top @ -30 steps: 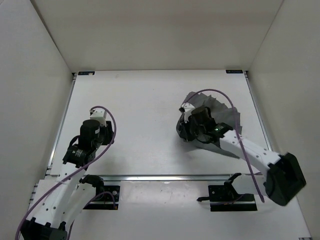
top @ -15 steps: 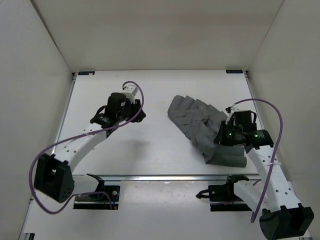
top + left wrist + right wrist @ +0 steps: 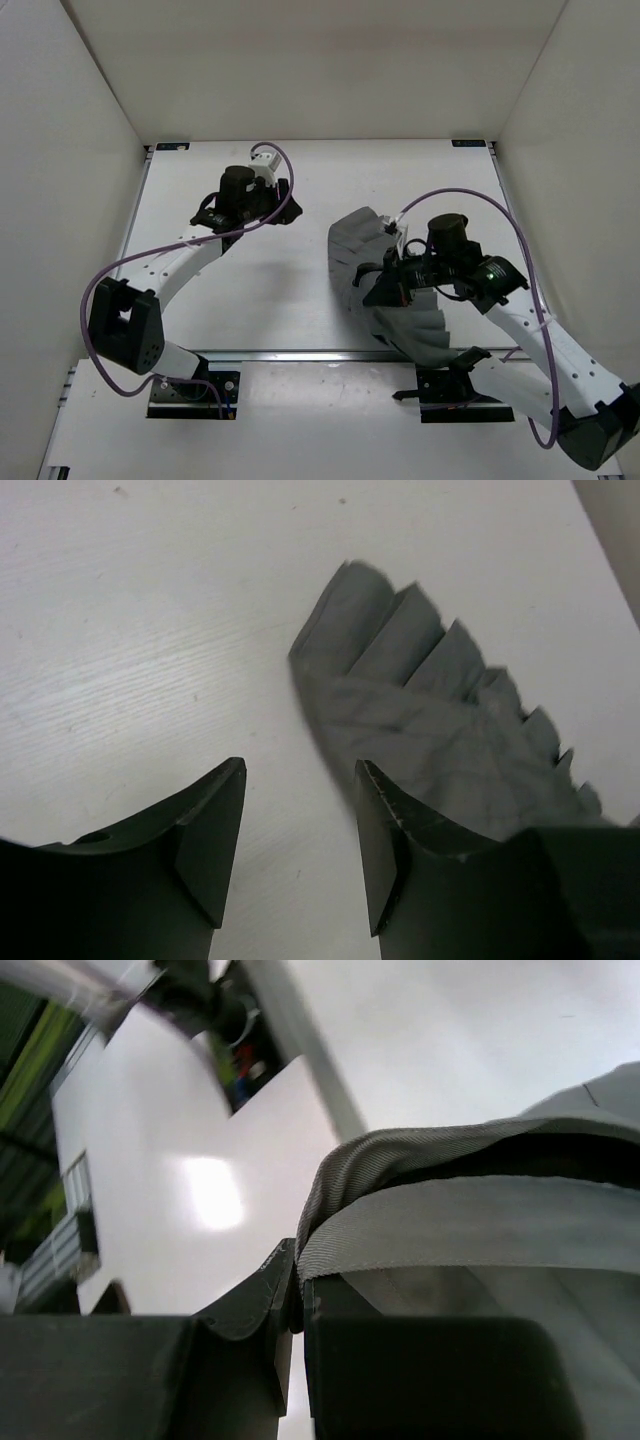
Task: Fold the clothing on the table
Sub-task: Flatten the skirt out
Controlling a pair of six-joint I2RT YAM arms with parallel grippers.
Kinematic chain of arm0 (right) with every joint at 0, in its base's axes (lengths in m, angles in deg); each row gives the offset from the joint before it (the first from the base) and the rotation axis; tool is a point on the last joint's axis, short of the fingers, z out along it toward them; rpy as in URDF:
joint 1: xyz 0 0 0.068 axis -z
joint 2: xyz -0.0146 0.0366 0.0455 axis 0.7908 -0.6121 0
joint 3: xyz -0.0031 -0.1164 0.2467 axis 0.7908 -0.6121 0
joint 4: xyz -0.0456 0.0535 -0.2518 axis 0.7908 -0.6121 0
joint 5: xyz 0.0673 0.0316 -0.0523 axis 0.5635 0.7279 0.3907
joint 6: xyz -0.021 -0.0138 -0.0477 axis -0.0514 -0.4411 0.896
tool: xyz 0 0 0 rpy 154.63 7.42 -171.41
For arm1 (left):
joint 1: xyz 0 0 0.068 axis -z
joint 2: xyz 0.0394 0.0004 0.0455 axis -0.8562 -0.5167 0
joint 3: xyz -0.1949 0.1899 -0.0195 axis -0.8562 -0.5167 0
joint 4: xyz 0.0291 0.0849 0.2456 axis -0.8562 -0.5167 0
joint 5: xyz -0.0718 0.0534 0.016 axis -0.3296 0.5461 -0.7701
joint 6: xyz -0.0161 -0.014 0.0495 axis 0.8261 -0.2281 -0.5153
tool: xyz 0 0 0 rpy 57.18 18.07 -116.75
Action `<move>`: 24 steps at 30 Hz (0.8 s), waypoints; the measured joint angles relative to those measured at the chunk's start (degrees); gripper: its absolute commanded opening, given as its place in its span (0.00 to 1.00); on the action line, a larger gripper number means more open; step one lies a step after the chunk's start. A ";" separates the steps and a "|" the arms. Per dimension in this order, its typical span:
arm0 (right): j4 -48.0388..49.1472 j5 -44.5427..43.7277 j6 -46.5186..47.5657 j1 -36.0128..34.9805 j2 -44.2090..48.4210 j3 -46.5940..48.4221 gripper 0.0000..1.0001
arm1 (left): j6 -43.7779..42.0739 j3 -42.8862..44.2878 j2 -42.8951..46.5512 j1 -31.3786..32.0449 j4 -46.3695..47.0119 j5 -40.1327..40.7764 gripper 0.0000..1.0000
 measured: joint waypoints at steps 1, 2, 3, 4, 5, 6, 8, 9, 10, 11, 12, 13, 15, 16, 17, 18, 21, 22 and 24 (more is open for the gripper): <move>-0.02 1.25 0.26 -0.59 1.16 -0.57 0.00 | -0.13 0.83 -0.39 0.17 0.22 -0.61 0.59; -0.04 2.54 0.39 -0.44 2.67 -1.42 0.00 | -0.37 1.95 -1.25 0.48 0.66 -1.60 0.59; -0.15 3.43 0.39 0.37 4.26 -2.32 0.00 | -0.55 2.97 -2.23 0.90 1.36 -2.51 0.59; -0.11 4.57 0.42 1.81 5.70 -3.28 0.00 | -0.83 3.98 -3.48 1.42 2.51 -4.04 0.60; -0.15 5.53 0.42 3.04 6.86 -4.20 0.00 | -0.98 4.59 -4.72 1.99 3.76 -5.62 0.62; -0.24 6.45 0.39 4.04 7.85 -5.01 0.00 | -1.27 5.51 -6.49 2.78 5.05 -7.54 0.63; -0.31 7.26 0.39 4.70 8.66 -5.84 0.00 | -1.95 7.63 -10.38 4.33 6.38 -10.97 0.62; -0.37 7.41 0.35 4.44 8.70 -6.03 0.00 | -2.67 9.44 -13.09 5.29 6.19 -12.81 0.62; -0.50 7.48 0.37 4.13 8.63 -6.12 0.01 | -3.32 11.21 -15.76 6.19 6.12 -14.29 0.62; -0.48 7.48 0.39 3.85 8.61 -6.21 0.00 | -4.17 13.07 -18.40 7.04 5.27 -15.82 0.62; -0.46 7.61 0.39 3.78 8.61 -6.38 0.00 | -5.29 15.04 -21.24 8.04 4.22 -17.31 0.63; -0.44 7.85 0.37 3.63 8.63 -6.58 0.00 | -6.21 16.44 -23.52 8.94 3.34 -18.38 0.65; -0.13 8.15 0.39 3.61 8.79 -7.30 0.00 | -8.26 17.68 -27.17 10.88 1.70 -20.35 0.68; 0.15 8.37 0.39 3.58 8.98 -7.98 0.00 | -9.22 17.68 -28.46 11.89 0.74 -21.33 0.68; 0.20 8.59 0.39 3.56 9.22 -8.68 0.01 | -9.97 17.68 -29.62 12.76 -0.04 -22.10 0.68; 0.22 8.79 0.39 3.56 9.42 -9.22 0.00 | -10.62 17.68 -30.62 13.60 -0.66 -22.77 0.69; 0.28 9.57 0.42 3.56 10.01 -10.43 0.00 | -12.26 18.62 -33.31 16.04 -2.23 -23.52 0.72; 0.28 9.70 0.42 3.56 10.16 -10.56 0.00 | -12.66 19.30 -34.10 16.65 -2.73 -23.52 0.73; 0.37 9.97 0.44 3.58 10.60 -10.69 0.00 | -13.64 20.90 -35.63 17.73 -3.58 -23.56 0.75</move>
